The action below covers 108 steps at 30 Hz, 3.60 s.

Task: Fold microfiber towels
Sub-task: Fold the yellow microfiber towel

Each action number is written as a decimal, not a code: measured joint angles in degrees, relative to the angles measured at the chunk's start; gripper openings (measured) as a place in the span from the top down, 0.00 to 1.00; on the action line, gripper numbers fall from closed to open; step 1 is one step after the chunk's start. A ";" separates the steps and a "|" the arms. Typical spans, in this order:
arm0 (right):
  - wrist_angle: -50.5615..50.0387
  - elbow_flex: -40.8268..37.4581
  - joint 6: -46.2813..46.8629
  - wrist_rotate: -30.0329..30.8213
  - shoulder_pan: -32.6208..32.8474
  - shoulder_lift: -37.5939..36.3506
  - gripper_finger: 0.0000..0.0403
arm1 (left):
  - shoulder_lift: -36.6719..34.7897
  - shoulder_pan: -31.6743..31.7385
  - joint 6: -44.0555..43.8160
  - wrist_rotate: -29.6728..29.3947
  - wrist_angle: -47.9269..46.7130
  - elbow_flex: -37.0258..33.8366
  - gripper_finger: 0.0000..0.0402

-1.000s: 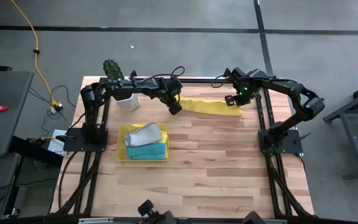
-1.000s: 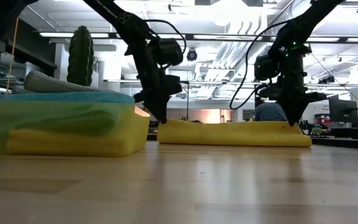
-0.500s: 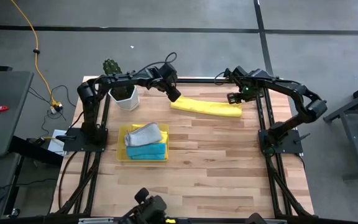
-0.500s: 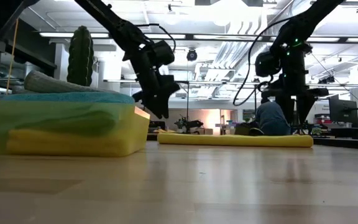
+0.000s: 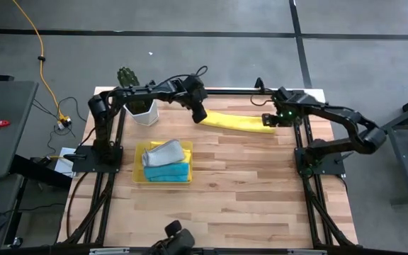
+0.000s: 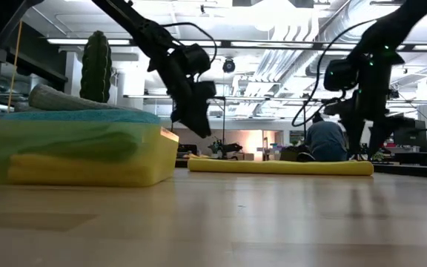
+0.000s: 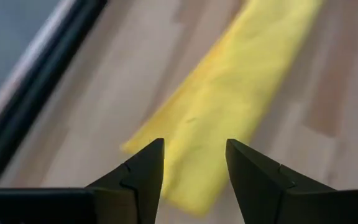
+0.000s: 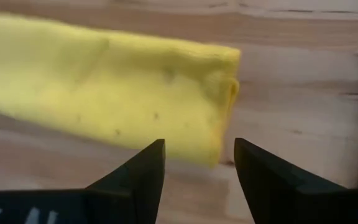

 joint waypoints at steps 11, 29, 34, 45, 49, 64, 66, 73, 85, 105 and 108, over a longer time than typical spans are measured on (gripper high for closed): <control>16.13 -7.49 8.18 6.30 0.09 0.56 0.54 | -1.06 -4.43 -7.23 12.31 7.07 0.01 0.59; 14.99 -10.52 1.50 8.79 1.86 3.05 0.95 | -13.40 -11.27 -17.97 9.36 20.07 0.07 0.59; 8.11 -11.08 0.66 8.71 3.09 -3.95 0.98 | -19.06 -10.91 -13.99 2.44 15.85 0.07 0.59; -0.97 -10.80 6.68 4.77 6.83 -22.80 1.00 | -13.83 -12.56 -4.21 -2.59 10.51 0.07 0.65; -4.51 -10.78 6.89 4.86 6.97 -25.83 1.00 | -7.31 -14.58 2.61 -2.36 10.36 0.07 0.81; -10.07 -10.18 6.27 0.66 7.31 -26.82 1.00 | 8.32 -10.68 4.55 -8.81 17.88 -0.04 1.00; -11.53 -8.89 6.02 0.91 8.06 -26.82 1.00 | 7.79 -10.51 4.33 -8.25 18.38 0.13 1.00; -14.91 -2.29 5.72 1.35 10.33 -26.71 1.00 | 8.04 -11.44 7.97 -7.98 16.20 0.04 1.00; -4.75 4.13 11.70 -0.47 16.10 -22.28 1.00 | 7.13 -12.20 3.96 -10.44 13.86 0.00 1.00; 33.53 13.86 13.27 1.07 25.08 8.50 1.00 | -19.96 -9.10 12.44 -2.17 5.35 0.04 1.00; 37.06 14.93 13.52 1.06 25.04 13.40 1.00 | -22.56 -9.10 10.60 -2.44 5.00 0.04 1.00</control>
